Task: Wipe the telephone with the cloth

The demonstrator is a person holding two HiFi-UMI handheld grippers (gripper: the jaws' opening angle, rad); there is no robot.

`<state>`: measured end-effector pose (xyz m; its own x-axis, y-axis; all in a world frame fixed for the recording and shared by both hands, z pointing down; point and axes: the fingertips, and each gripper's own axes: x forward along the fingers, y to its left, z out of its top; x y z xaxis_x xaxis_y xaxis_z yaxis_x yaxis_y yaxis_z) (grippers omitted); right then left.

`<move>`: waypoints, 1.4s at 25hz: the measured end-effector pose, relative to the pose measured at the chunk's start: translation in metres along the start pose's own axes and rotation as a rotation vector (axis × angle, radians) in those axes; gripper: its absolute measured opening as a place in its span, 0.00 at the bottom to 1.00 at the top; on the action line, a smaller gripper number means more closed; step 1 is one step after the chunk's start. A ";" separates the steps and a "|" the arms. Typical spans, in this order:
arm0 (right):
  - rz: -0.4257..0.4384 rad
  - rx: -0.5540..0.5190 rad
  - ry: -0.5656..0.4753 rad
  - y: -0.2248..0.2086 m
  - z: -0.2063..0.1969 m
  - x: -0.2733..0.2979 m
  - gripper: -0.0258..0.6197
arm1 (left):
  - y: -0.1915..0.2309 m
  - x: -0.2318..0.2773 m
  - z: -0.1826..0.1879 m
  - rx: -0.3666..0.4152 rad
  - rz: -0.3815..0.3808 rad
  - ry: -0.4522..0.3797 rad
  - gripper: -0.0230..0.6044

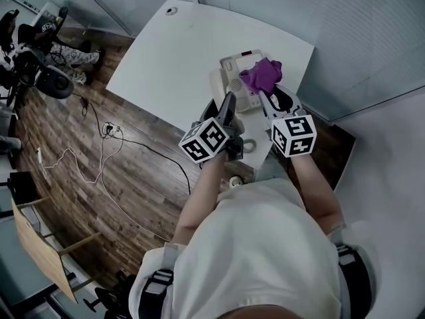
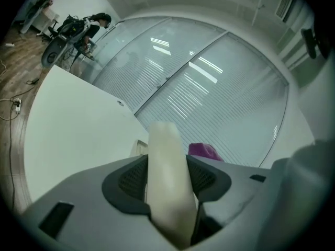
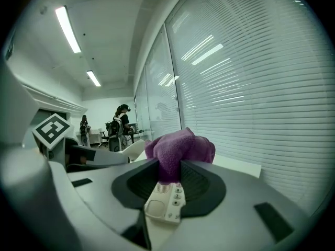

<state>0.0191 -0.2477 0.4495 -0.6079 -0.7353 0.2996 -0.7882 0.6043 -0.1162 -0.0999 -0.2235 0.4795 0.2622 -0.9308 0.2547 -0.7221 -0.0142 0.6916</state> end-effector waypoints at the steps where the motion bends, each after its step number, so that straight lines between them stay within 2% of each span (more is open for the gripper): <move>1: 0.005 -0.002 -0.006 0.004 0.002 -0.002 0.24 | -0.003 -0.006 0.000 -0.014 -0.024 -0.005 0.40; 11: 0.060 -0.008 -0.065 0.044 0.024 -0.023 0.24 | -0.027 -0.062 0.009 -0.140 -0.239 -0.061 0.40; 22: 0.146 -0.037 -0.121 0.100 0.042 -0.050 0.24 | -0.048 -0.120 0.013 -0.209 -0.465 -0.092 0.40; 30: 0.209 -0.032 -0.125 0.125 0.032 -0.058 0.24 | -0.047 -0.128 0.011 -0.222 -0.528 -0.090 0.40; 35: 0.247 -0.045 -0.119 0.138 0.028 -0.065 0.24 | -0.048 -0.130 0.009 -0.304 -0.552 -0.087 0.40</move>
<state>-0.0531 -0.1253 0.3876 -0.7903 -0.5932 0.1534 -0.6111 0.7809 -0.1290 -0.1050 -0.1051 0.4065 0.4818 -0.8426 -0.2408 -0.2785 -0.4077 0.8696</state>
